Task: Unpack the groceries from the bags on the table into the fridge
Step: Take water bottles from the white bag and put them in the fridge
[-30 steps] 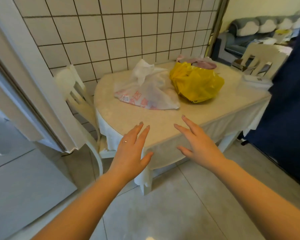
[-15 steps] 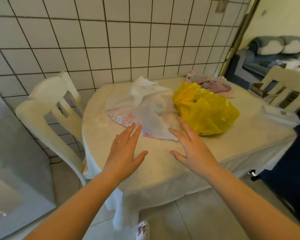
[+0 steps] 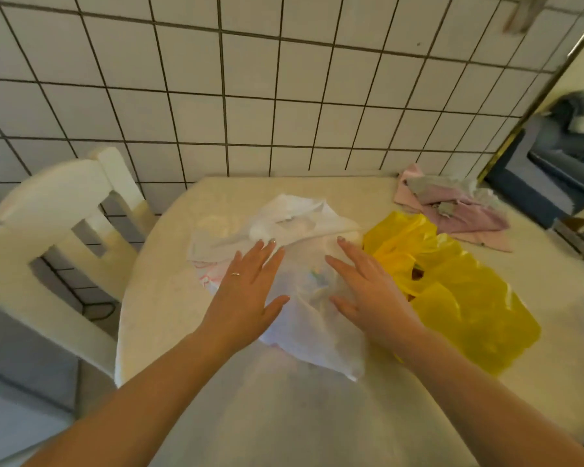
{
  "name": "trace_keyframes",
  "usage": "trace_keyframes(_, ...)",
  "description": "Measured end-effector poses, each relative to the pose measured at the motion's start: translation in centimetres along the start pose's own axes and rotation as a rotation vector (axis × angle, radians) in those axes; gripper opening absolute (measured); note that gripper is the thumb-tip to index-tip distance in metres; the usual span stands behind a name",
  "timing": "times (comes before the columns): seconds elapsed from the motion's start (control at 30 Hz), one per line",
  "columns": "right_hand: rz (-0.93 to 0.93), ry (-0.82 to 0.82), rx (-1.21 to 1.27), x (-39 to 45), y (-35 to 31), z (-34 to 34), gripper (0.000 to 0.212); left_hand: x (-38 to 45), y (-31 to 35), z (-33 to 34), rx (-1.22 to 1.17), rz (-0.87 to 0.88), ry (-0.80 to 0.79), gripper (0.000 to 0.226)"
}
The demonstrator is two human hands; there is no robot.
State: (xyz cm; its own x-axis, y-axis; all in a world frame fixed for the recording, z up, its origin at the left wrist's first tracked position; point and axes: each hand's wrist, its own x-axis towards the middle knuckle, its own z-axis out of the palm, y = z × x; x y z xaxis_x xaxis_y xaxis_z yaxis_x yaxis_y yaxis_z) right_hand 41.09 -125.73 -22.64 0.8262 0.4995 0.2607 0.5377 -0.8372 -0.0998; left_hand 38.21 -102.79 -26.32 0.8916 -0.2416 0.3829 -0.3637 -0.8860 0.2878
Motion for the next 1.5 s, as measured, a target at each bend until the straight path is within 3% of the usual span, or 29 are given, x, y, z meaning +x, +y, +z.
trace_keyframes(0.13, -0.16, 0.003, -0.064, 3.9, 2.7, 1.7, 0.045, 2.7, 0.2, 1.7, 0.182, 0.065, 0.022, 0.063)
trace_keyframes(0.3, -0.327, 0.059, -0.225, 5.0, 3.3, 2.3, 0.043, 3.9, 0.3, 2.1, 0.317, 0.159, -0.026, 0.062)
trace_keyframes(0.5, -0.538, 0.065, -0.294, 8.9, 7.1, 5.7, 0.029, 6.0, 0.4, 4.6, 0.385, 0.013, -0.1, 0.065)
trace_keyframes(0.83, -0.609, 0.152, -0.03, 8.3, 7.9, 5.4, 0.049, 5.3, 1.5, 4.6, 0.397, -0.026, -0.043, 0.051)
trace_keyframes(0.97, -0.683, 0.007, -0.058, 6.2, 7.3, 4.9, 0.054, 4.3, 1.4, 3.8, 0.443, 0.003, 0.003, 0.043)
trace_keyframes(1.2, -0.516, 0.055, 0.218, 2.7, 6.1, 3.9, 0.053, 1.6, 1.6, 2.1, 0.367, 0.101, 0.072, 0.047)
trace_keyframes(1.5, -0.342, 0.03, 0.282, -0.8, 4.3, 2.8, 0.024, -1.2, 3.8, 1.5, 0.321, 0.167, -0.051, 0.057)
